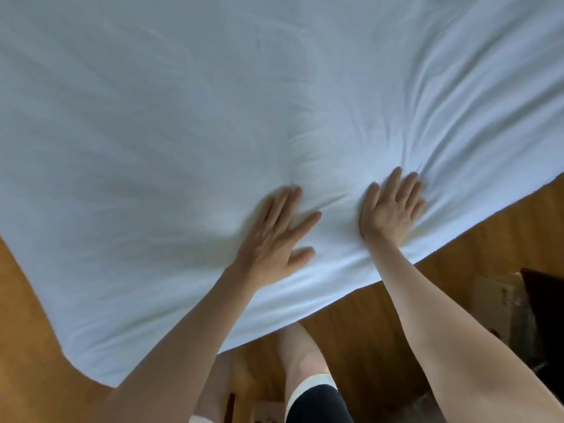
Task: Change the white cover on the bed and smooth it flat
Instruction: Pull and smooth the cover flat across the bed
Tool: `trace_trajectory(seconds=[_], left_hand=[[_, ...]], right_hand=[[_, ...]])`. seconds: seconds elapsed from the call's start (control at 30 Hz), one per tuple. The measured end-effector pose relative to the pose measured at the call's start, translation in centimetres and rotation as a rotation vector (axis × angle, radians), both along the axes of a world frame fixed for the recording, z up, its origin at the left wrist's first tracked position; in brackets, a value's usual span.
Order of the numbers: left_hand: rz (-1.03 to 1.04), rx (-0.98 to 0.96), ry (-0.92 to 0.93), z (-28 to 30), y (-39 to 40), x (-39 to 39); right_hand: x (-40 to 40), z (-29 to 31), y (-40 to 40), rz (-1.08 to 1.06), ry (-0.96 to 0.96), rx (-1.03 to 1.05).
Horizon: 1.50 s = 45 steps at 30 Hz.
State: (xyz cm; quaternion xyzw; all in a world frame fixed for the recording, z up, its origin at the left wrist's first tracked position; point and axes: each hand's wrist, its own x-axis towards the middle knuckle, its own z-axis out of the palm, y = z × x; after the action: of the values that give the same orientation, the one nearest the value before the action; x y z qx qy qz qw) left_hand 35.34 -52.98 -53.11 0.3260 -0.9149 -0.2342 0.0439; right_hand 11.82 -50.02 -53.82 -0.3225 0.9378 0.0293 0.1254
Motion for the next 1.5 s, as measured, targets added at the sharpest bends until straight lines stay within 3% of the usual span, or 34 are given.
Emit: trace_trajectory(seconds=[0.2, 0.3, 0.37, 0.53, 0.7, 1.0, 1.17, 1.5], left_hand=[[-0.193, 0.142, -0.307, 5.1, 2.2, 1.6], [-0.267, 0.242, -0.439, 10.4, 3.0, 2.4], [-0.265, 0.280, -0.511, 15.0, 3.1, 3.2], [-0.031, 0.339, -0.471, 22.4, 3.3, 6.8], [0.123, 0.347, -0.508, 27.0, 2.6, 15.4], [0.389, 0.481, -0.389, 31.1, 4.3, 41.6], [0.470, 0.545, -0.466, 33.3, 4.0, 54.3], [0.556, 0.488, -0.463, 35.5, -5.7, 62.4]], right_hand=[[1.3, 4.6, 0.3, -0.133, -0.195, 0.089], [3.7, 9.1, 1.2, -0.162, -0.331, -0.027], [5.9, 12.9, 2.9, -0.058, -0.383, -0.076], [11.9, 20.1, 6.8, 0.114, -0.506, -0.044], [20.1, 26.5, 6.7, 0.275, -0.561, 0.011], [43.4, 32.5, 4.8, 0.305, -0.690, 0.124], [53.6, 35.7, 2.8, 0.371, -0.709, 0.122], [61.3, 39.4, -7.1, 0.496, -0.701, 0.136]])
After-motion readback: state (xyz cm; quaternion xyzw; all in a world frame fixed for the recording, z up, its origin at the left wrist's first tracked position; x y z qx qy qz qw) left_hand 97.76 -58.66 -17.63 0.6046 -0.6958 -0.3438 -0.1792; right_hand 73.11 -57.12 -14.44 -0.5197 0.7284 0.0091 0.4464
